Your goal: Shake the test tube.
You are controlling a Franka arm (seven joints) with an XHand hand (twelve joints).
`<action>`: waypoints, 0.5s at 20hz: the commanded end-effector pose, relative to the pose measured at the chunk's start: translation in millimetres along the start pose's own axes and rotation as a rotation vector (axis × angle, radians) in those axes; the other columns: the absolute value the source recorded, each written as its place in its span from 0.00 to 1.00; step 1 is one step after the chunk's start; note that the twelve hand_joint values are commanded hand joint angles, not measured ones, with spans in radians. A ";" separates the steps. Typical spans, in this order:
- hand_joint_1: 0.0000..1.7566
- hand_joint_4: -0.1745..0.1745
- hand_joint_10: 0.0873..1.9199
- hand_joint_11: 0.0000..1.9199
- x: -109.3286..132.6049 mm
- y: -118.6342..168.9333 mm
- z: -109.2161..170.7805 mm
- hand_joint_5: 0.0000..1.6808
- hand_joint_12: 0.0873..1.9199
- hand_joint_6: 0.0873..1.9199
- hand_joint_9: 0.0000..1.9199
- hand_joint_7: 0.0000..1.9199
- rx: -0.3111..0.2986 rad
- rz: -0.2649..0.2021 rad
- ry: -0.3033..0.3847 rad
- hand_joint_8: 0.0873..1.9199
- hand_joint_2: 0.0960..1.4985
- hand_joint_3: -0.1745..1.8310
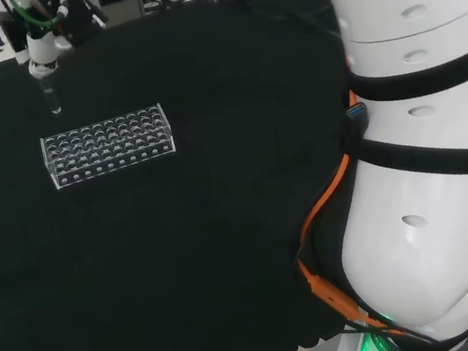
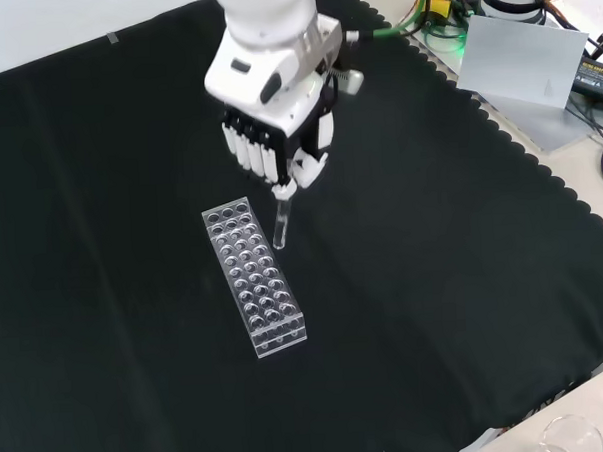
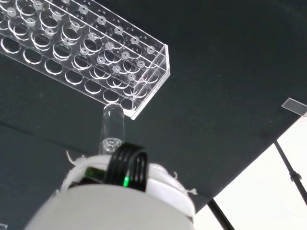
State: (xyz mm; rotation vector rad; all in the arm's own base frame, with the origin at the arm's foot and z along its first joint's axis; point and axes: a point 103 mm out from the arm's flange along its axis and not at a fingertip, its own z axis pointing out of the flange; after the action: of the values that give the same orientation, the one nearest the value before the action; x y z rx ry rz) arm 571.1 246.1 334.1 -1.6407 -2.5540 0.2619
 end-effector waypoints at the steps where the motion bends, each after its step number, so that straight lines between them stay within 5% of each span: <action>1: 0.82 0.00 0.35 0.75 -12.2 -18.3 -11.6 0.83 0.55 0.02 0.67 0.74 -0.021 0.019 0.046 0.31 0.36 0.43; 7: 0.82 0.00 0.35 0.75 -1.3 -18.6 -9.1 0.83 0.55 0.02 0.67 0.74 -0.018 0.028 0.097 0.31 0.36 0.43; 10: 0.82 0.00 0.35 0.75 23.7 -13.4 -10.4 0.83 0.55 0.02 0.67 0.74 -0.024 -0.009 0.145 0.31 0.36 0.43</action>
State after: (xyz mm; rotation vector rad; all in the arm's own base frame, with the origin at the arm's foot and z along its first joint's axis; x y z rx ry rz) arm 557.0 238.9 348.1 -1.6512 -2.4773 0.1599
